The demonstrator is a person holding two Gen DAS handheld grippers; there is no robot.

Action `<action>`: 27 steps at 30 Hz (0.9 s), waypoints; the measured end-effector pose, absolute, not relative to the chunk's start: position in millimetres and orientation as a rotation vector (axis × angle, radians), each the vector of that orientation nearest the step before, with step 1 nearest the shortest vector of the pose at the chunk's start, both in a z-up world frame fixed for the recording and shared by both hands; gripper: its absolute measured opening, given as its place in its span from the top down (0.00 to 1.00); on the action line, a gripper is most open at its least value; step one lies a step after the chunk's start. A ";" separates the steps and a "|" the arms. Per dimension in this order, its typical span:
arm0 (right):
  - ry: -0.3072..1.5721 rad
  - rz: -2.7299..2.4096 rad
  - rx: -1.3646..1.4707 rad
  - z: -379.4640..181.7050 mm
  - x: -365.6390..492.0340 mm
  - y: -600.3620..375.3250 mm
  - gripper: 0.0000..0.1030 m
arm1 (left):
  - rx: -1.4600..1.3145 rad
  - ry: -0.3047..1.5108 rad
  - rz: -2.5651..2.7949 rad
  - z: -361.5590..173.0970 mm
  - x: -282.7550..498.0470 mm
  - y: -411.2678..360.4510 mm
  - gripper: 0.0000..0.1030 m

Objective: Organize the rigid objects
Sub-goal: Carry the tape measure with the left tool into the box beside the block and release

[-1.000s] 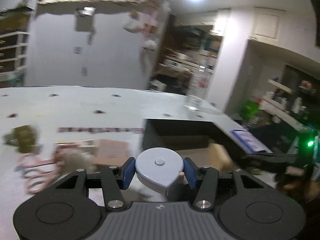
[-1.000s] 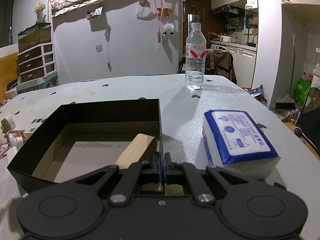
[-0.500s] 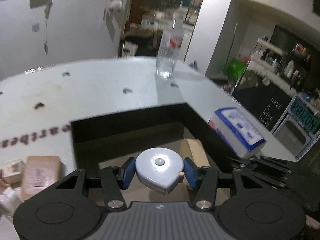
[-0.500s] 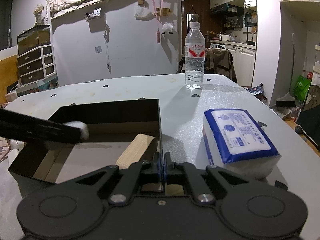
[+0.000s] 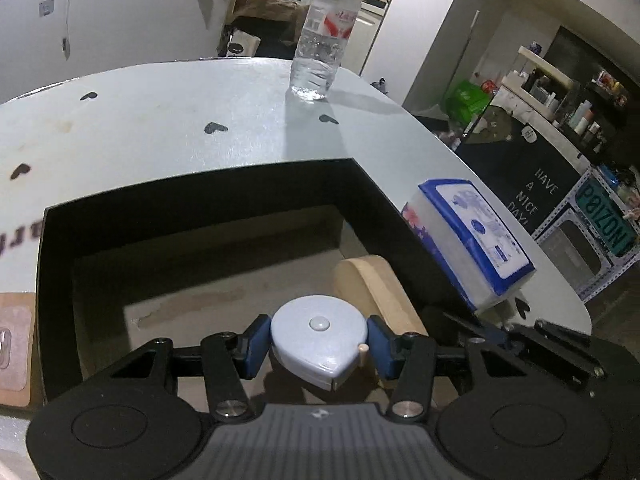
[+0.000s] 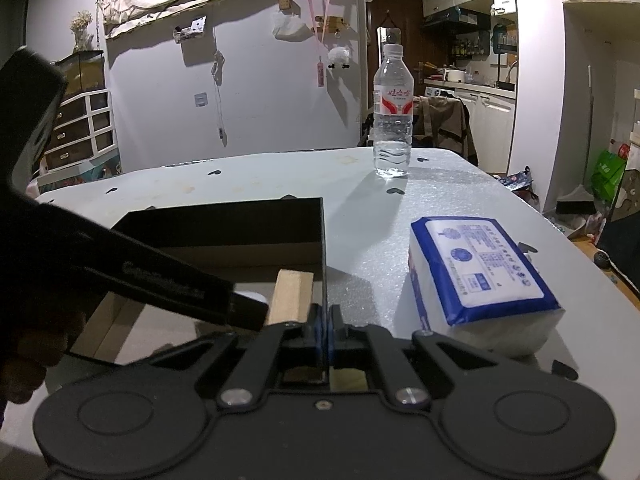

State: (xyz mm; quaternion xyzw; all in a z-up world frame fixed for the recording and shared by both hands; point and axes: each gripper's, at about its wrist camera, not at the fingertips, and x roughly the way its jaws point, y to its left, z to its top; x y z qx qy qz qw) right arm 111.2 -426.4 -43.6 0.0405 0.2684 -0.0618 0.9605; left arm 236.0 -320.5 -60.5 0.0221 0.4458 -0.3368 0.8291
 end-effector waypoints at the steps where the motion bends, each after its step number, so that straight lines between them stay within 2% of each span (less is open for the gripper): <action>1: 0.544 -0.125 0.083 -43.6 111.3 -426.6 0.97 | 0.044 0.951 -0.712 -60.8 237.1 -320.8 0.49; 7: 0.545 -0.123 0.084 -43.5 111.4 -426.9 0.97 | 0.026 1.003 -0.718 -62.9 241.9 -320.2 0.47; 9: 0.546 -0.122 0.089 -43.7 111.7 -427.6 0.97 | 0.035 1.001 -0.710 -61.8 240.6 -318.7 0.41; 11: 0.546 -0.122 0.090 -43.8 111.8 -427.5 0.97 | 0.040 0.997 -0.691 -60.0 239.7 -316.3 0.26; 13: 0.546 -0.123 0.091 -44.0 111.7 -427.4 0.97 | 0.032 0.990 -0.699 -57.9 239.5 -312.1 0.23; 21: 0.547 -0.123 0.095 -43.8 111.7 -427.7 0.97 | -0.002 0.995 -0.769 -57.1 232.5 -305.4 0.24; 23: 0.547 -0.124 0.095 -43.7 111.7 -427.7 0.97 | -0.006 0.989 -0.807 -57.3 229.5 -306.1 0.37; 27: 0.550 -0.124 0.088 -43.6 111.5 -426.7 0.97 | -0.018 0.984 -0.840 -55.7 225.9 -307.0 0.47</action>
